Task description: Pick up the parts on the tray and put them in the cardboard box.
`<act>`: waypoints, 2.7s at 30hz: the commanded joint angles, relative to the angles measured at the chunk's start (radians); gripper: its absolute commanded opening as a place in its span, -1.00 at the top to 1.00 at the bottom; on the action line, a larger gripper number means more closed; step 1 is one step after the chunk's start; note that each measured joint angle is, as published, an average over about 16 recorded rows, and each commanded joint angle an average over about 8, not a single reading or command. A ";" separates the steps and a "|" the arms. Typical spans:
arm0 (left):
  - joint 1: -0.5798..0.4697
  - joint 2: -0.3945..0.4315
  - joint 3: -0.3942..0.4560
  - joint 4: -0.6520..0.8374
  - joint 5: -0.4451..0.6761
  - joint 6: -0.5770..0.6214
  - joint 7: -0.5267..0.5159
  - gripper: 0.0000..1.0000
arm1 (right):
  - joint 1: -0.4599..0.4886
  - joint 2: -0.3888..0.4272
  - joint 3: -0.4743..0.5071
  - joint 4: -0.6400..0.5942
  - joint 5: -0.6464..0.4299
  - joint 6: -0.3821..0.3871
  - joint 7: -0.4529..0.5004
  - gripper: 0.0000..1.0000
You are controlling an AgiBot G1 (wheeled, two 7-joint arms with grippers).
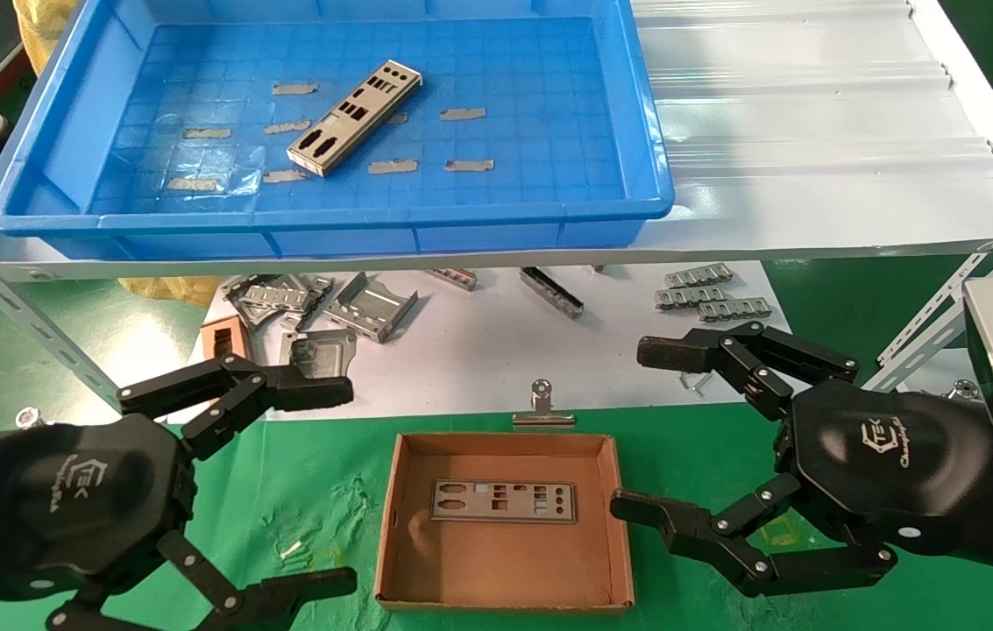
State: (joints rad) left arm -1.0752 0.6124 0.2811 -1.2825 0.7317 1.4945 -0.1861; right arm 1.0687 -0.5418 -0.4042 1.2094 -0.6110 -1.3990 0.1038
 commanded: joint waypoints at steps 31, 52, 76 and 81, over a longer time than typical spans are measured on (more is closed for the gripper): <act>0.000 0.000 0.000 0.000 0.000 0.000 0.000 -1.00 | 0.000 0.000 0.000 0.000 0.000 0.000 0.000 -1.00; 0.000 0.000 0.000 0.000 0.000 0.000 0.000 -1.00 | 0.000 0.000 0.000 0.000 0.000 0.000 0.000 -1.00; 0.000 0.000 0.000 0.000 0.000 0.000 0.000 -1.00 | 0.000 0.000 0.000 0.000 0.000 0.000 0.000 -1.00; 0.000 0.000 0.000 0.000 0.000 0.000 0.000 -1.00 | 0.000 0.000 0.000 0.000 0.000 0.000 0.000 -1.00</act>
State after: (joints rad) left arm -1.0754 0.6126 0.2814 -1.2823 0.7315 1.4945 -0.1861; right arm 1.0687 -0.5417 -0.4042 1.2094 -0.6110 -1.3990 0.1038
